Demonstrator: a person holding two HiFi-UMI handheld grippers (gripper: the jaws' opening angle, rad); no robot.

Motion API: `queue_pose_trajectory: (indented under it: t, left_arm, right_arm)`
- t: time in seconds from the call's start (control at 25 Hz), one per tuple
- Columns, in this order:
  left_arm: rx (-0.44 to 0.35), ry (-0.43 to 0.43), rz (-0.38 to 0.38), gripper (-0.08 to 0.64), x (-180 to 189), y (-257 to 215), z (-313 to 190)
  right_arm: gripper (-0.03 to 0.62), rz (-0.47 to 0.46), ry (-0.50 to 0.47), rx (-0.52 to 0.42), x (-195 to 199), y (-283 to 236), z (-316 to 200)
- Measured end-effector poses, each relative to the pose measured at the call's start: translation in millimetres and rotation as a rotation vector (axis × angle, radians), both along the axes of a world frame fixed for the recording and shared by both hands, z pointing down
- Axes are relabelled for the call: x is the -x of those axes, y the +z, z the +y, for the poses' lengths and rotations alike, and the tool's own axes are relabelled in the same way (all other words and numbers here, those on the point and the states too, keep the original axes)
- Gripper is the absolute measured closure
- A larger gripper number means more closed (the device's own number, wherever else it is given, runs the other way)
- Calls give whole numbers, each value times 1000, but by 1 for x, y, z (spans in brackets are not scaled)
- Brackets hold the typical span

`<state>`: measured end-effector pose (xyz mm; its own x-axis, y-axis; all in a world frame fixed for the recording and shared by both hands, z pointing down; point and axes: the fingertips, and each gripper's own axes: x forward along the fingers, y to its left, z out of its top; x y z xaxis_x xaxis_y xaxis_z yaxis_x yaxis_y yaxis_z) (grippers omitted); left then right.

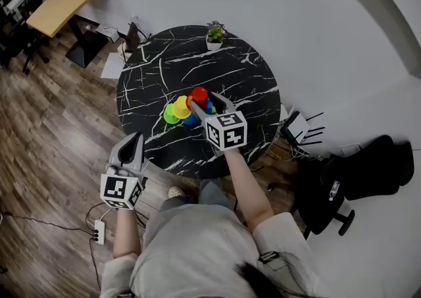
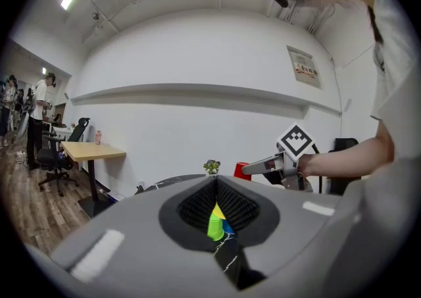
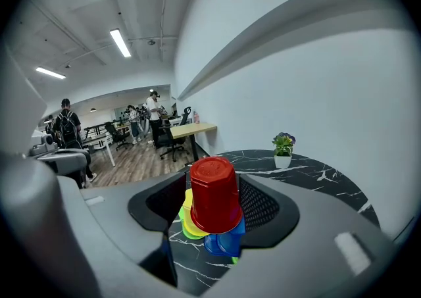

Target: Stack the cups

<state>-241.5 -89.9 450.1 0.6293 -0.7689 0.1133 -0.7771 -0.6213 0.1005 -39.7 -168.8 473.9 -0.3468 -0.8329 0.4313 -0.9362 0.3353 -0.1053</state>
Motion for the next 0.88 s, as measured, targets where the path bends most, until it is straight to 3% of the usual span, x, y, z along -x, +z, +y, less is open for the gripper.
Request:
queue_pose_trajectory:
  t: [0.36, 0.56, 0.88]
  left_arm:
    - [-61, -16, -4, 502, 1, -21, 8]
    - [-121, -33, 12, 502, -10, -51, 20]
    - [-171, -52, 46, 502, -38, -80, 70]
  right_arm:
    - [367, -56, 40, -142, -9, -43, 44]
    - [571, -56, 60, -266, -21, -78, 85]
    - [589, -71, 48, -355, -46, -109, 156]
